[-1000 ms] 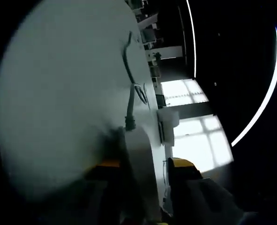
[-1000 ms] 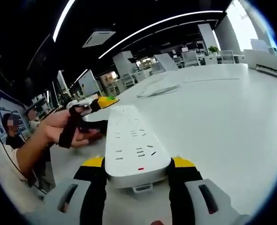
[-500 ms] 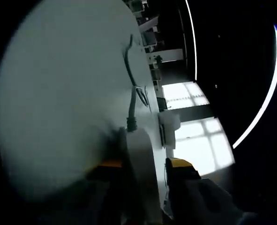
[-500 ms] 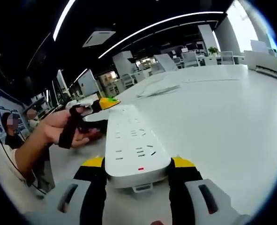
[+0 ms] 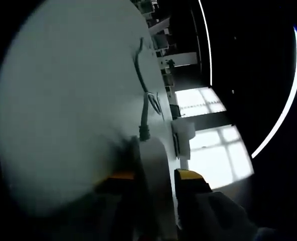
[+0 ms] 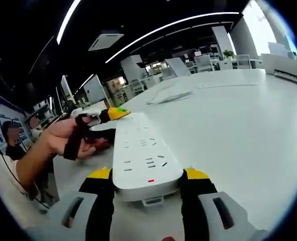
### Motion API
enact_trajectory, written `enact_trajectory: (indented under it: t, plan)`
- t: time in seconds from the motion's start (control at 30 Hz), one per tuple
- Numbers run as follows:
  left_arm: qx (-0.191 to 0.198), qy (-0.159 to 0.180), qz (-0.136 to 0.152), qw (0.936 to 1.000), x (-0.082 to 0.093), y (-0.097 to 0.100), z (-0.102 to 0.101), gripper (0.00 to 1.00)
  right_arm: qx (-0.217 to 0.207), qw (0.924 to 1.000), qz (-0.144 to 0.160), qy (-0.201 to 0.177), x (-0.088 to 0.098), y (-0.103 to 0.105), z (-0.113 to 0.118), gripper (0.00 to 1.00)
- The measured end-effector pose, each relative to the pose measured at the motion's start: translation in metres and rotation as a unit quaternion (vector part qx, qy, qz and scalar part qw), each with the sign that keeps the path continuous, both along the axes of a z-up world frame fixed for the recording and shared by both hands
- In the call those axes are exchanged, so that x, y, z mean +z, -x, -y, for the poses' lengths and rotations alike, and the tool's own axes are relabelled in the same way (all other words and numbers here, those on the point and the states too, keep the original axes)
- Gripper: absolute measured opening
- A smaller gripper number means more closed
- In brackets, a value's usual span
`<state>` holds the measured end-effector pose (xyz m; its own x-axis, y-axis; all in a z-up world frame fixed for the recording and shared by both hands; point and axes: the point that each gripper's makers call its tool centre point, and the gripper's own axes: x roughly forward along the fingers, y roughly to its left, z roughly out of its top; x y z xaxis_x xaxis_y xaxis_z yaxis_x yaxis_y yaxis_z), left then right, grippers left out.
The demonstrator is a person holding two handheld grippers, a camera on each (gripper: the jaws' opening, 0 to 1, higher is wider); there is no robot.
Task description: Pick up the power strip scattered on the table, fix it on the side mounting bracket of the table, and press the switch
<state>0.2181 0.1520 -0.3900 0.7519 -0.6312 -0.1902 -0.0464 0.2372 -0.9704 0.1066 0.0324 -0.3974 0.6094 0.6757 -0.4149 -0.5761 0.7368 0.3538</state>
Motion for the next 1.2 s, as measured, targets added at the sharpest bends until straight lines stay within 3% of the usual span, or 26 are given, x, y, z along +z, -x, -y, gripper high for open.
enact_trajectory:
  t: [0.5,0.93,1.2]
  plan:
    - [-0.001,0.000,-0.003,1.0000,-0.0013,0.0033,0.0002,0.28,0.004,0.9998,0.017,0.007,-0.0014,0.0004,-0.0007,0.49]
    - [0.004,0.036,-0.011,0.9993,0.0001,0.0016,-0.0042,0.25,0.023,0.9983,0.045,0.030,-0.0027,0.0022,-0.0054,0.51]
    - [0.001,0.045,0.005,0.9990,0.0032,0.0039,-0.0058,0.25,0.041,0.9957,0.073,0.040,0.0058,0.0088,-0.0076,0.54]
